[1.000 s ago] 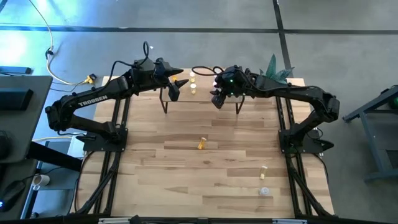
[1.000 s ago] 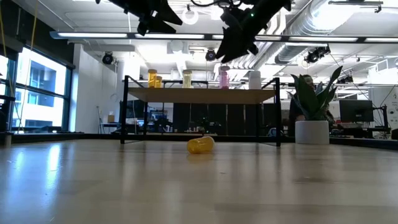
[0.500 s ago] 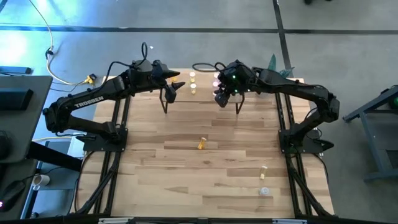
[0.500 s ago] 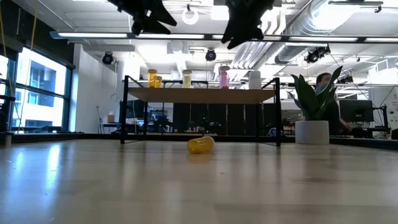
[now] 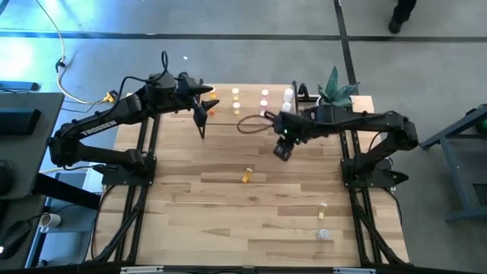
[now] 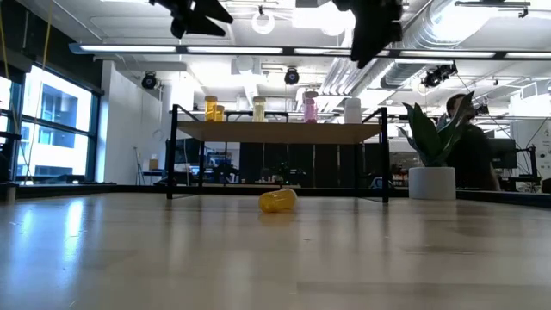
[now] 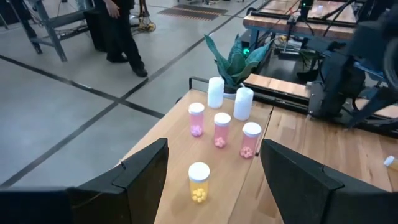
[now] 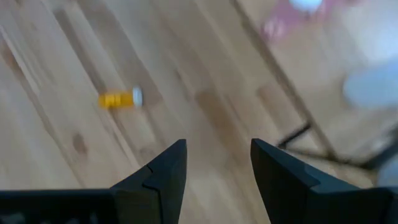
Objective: Pick and place medicine bottles onto shelf by color
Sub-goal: Put the yellow pill bottle on the shelf aligned with other yellow pill bottles
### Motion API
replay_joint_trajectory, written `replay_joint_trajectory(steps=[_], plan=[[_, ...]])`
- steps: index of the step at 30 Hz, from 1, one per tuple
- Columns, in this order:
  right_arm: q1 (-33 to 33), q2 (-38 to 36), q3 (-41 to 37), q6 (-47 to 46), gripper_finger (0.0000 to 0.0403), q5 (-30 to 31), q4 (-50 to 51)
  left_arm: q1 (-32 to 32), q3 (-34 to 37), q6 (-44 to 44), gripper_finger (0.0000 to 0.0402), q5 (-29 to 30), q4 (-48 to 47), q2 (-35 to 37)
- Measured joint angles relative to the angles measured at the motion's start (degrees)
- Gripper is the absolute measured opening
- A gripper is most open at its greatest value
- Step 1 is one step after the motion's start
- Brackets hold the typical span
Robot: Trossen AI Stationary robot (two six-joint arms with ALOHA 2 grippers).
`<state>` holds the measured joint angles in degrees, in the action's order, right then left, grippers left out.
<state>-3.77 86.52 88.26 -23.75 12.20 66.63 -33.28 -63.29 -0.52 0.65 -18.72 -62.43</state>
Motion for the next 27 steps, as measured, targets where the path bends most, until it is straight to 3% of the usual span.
replay_joint_trajectory(steps=[7, 12, 19, 27], plan=[[7.44, 0.0, -0.17, -10.29, 0.017, 4.38, 8.45, 0.0, 0.0, -0.15, 0.0243, 0.02, 0.02, 0.11], [11.98, -3.64, -7.34, -19.94, 0.017, 5.24, 8.36, 0.0, 0.0, -0.15, 0.0243, 0.02, 0.02, 0.11], [17.94, -10.14, -16.88, -39.27, 0.017, 1.11, 6.01, 0.0, 0.0, 0.32, 0.0243, 0.02, 0.03, 0.11], [24.69, -13.25, -21.52, -62.49, 0.017, -4.72, 5.96, 0.0, 0.0, 7.06, 0.0243, 0.01, -1.42, 0.11]])
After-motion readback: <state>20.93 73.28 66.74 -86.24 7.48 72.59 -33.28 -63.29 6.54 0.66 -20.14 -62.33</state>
